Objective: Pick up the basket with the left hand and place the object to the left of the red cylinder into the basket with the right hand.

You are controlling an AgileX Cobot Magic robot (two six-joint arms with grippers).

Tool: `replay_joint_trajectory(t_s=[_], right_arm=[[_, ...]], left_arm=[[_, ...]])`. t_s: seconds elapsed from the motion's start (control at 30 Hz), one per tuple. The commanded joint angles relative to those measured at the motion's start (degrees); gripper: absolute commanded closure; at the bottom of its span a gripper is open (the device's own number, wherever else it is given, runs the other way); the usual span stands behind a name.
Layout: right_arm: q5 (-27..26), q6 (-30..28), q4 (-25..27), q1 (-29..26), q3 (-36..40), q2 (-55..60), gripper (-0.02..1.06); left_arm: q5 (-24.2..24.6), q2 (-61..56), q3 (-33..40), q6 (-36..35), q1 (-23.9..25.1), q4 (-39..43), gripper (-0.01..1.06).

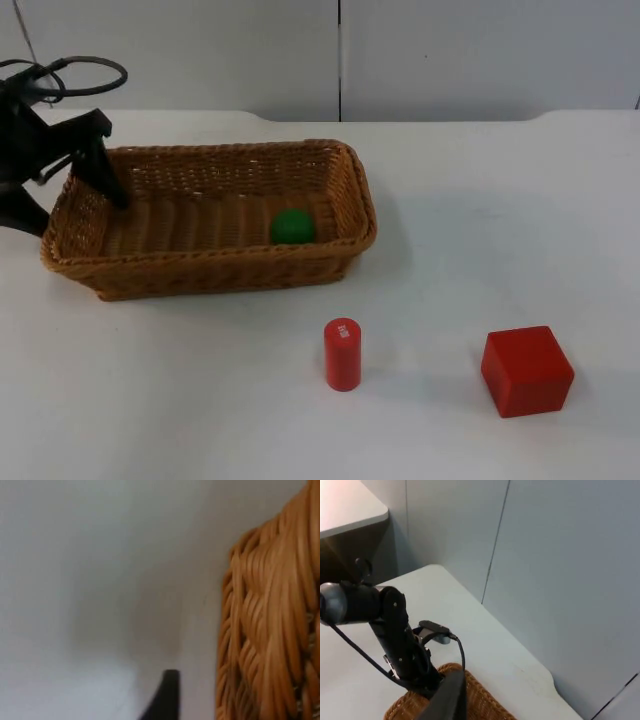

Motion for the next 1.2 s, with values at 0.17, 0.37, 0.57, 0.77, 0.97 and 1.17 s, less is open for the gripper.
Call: replay_joint_trajectory(t_s=[0.17,0.37,0.57,0.77,0.97,1.17], right_arm=[[-0.2,-0.6,0.0,-0.2,0.3,-5.1,0.00],[-0.2,-0.4,0.4,-0.2,2.7,-8.8,0.00],[-0.2,0.0,1.4,-0.2,13.5,-15.2,0.00],[-2.4,1.9,1.8,-0.2,29.6,-22.9,0.00],[-13.4,5.8,1.8,-0.2,51.3,-34.7,0.00],[-23.8,9.5,1.8,-0.2,74.4,-48.0,0.00]], left_arm=[[3.9,-7.6,-0.2,0.4,0.7,1.1,0.04],[11.7,-17.0,1.5,0.1,0.5,3.1,0.04],[1.3,-35.2,14.6,2.3,0.5,3.5,0.04],[-2.7,-50.5,25.9,6.9,0.5,-1.4,0.04],[-2.6,-64.6,35.3,14.5,0.5,-6.6,0.04],[-2.9,-78.4,44.0,17.7,0.5,-7.0,0.04]])
